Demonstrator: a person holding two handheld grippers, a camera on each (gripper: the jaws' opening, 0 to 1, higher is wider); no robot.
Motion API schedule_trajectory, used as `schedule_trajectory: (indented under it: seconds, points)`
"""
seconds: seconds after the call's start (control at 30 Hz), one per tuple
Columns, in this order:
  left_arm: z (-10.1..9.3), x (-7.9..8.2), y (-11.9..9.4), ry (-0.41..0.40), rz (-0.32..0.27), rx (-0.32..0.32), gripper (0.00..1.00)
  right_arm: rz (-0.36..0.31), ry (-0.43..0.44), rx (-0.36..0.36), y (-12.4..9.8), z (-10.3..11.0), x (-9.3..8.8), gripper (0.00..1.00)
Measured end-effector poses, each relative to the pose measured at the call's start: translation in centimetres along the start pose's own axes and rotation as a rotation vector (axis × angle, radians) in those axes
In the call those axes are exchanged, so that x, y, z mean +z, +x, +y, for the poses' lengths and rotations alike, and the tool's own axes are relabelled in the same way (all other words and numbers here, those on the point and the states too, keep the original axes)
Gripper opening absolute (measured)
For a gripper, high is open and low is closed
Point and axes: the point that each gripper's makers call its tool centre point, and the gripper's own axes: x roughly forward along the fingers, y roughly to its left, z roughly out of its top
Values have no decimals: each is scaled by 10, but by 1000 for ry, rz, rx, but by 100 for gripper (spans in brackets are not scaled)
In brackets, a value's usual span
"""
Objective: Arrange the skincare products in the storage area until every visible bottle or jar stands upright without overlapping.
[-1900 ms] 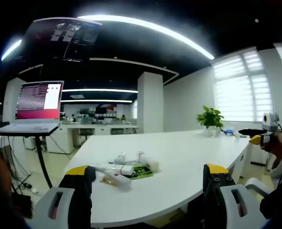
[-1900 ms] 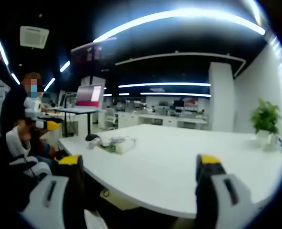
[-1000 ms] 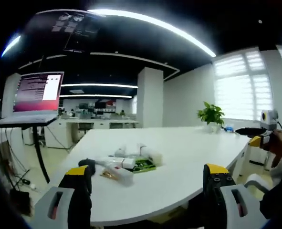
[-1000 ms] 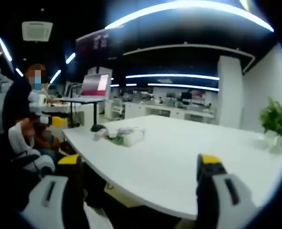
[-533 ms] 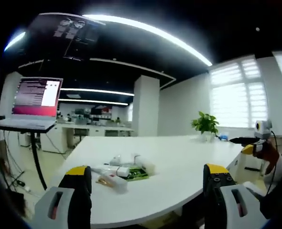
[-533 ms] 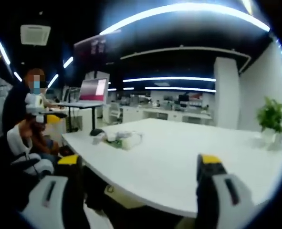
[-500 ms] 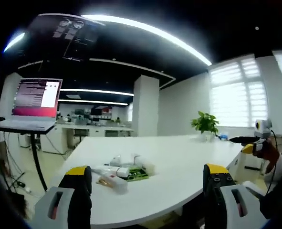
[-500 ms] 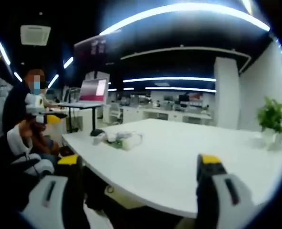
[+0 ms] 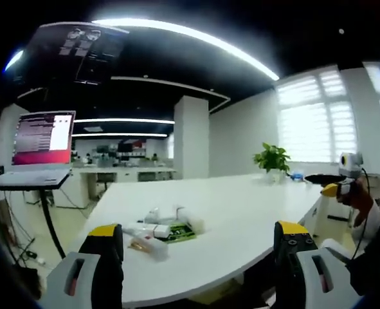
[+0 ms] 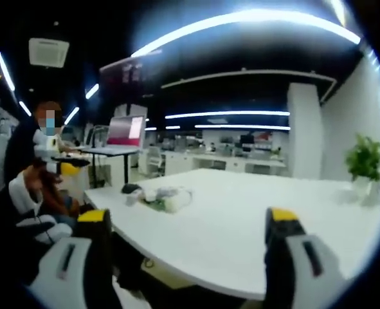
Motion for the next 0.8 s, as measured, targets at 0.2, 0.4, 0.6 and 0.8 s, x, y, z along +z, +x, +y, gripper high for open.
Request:
schedule_trajectory:
  seconds: [0.2, 0.4, 0.6, 0.8]
  points:
    - [-1, 1, -2, -9, -5, -7, 100, -12, -7, -5, -3, 0, 3, 100]
    - [1, -3, -3, 4, 11, 4, 100, -10, -20, -20, -6, -4, 3, 100]
    - [2, -7, -2, -48, 23, -2, 100, -14, -24, -19, -6, -5, 4, 100]
    - [-3, 2, -1, -80, -31, -27, 100, -36, -30, -33, -6, -9, 11, 100]
